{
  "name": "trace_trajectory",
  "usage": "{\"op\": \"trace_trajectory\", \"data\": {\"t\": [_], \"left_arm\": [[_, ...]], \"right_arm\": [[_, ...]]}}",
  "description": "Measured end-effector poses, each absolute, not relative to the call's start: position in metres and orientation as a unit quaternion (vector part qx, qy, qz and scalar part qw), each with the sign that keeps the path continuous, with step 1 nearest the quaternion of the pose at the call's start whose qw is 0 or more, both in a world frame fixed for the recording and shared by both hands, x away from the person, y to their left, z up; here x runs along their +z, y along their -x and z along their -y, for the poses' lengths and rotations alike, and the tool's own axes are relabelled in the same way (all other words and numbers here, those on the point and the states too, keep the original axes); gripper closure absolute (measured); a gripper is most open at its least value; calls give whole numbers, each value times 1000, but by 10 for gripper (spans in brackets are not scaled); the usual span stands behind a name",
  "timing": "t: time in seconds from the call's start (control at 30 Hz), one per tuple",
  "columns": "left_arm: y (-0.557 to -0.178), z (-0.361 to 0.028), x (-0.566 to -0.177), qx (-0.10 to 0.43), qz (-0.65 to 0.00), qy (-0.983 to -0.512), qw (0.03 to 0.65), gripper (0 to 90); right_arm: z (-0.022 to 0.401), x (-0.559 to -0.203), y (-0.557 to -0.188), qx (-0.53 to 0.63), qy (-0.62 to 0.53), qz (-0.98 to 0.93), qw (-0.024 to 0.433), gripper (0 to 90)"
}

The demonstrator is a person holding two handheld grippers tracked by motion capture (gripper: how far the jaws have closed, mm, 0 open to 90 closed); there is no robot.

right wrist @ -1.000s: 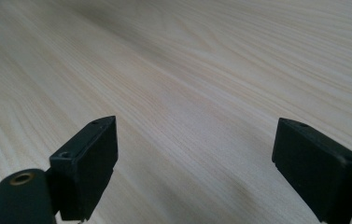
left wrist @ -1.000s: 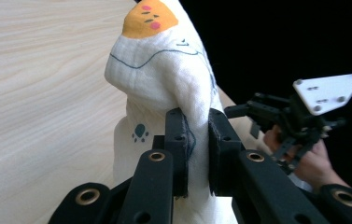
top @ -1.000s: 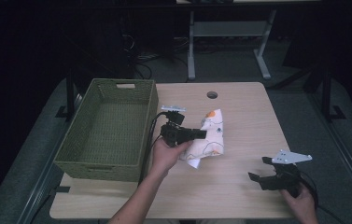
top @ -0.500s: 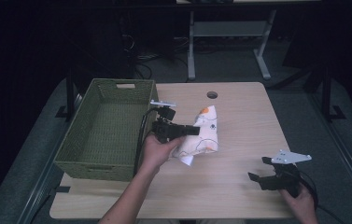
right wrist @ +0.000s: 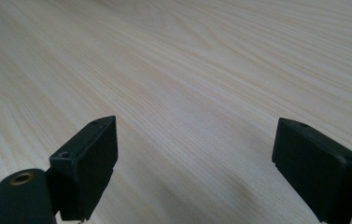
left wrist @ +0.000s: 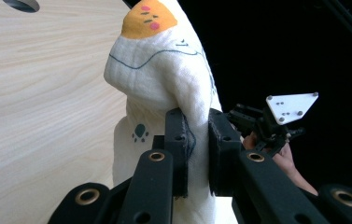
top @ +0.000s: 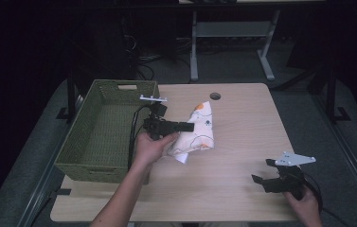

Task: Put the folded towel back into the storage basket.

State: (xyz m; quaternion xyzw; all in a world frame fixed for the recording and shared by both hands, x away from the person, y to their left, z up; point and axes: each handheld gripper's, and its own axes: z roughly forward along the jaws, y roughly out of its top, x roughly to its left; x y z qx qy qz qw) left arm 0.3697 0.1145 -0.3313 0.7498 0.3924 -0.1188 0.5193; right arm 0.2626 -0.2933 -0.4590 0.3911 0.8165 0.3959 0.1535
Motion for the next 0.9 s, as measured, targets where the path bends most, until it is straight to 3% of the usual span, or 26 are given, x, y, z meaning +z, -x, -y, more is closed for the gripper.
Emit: {"op": "trace_trajectory", "data": {"t": [0.9], "left_arm": [[-375,-154,-316,-129,-409,-736,523,806]], "right_arm": [[291,-462,-265,389,-395,-819,151,139]]}}
